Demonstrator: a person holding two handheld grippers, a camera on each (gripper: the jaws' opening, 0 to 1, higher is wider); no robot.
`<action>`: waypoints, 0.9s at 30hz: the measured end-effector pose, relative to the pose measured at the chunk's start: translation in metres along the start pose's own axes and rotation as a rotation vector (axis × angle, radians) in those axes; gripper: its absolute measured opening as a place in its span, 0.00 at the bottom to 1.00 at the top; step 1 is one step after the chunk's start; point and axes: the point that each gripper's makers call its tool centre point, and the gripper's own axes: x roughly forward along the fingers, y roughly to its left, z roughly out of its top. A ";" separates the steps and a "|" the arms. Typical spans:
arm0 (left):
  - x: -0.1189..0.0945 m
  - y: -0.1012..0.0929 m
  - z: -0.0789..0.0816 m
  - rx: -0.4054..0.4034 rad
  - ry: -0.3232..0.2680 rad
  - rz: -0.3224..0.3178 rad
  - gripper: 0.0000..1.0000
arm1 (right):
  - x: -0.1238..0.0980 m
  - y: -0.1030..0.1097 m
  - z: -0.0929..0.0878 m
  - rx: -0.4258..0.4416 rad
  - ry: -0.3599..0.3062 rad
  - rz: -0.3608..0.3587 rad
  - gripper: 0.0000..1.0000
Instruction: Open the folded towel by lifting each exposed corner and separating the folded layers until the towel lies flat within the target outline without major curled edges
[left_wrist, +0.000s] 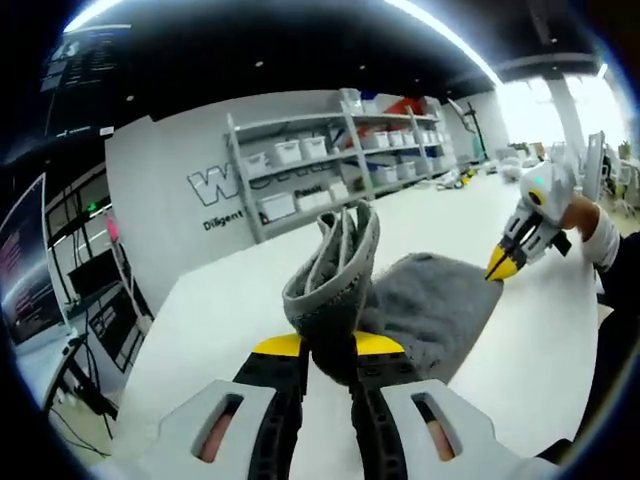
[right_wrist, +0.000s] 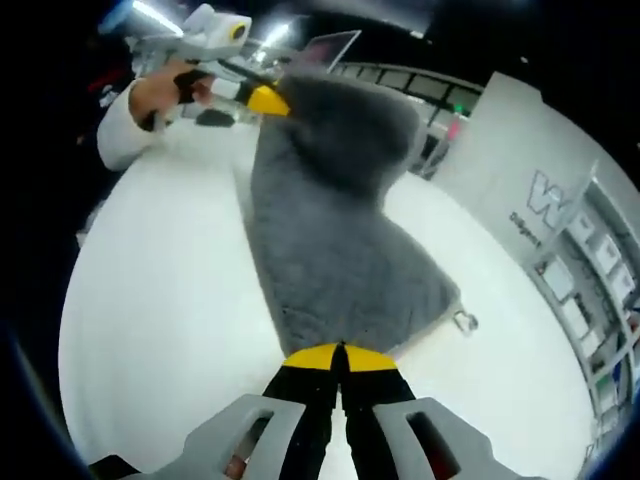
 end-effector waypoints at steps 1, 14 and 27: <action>0.000 0.001 -0.003 -0.006 0.009 0.000 0.15 | 0.000 0.001 0.000 0.003 0.003 -0.002 0.00; -0.005 0.021 -0.027 -0.064 0.086 0.017 0.18 | -0.001 0.005 0.001 0.033 0.017 0.010 0.00; -0.010 0.022 -0.056 -0.108 0.192 -0.033 0.24 | 0.000 0.001 0.001 0.063 0.011 0.018 0.00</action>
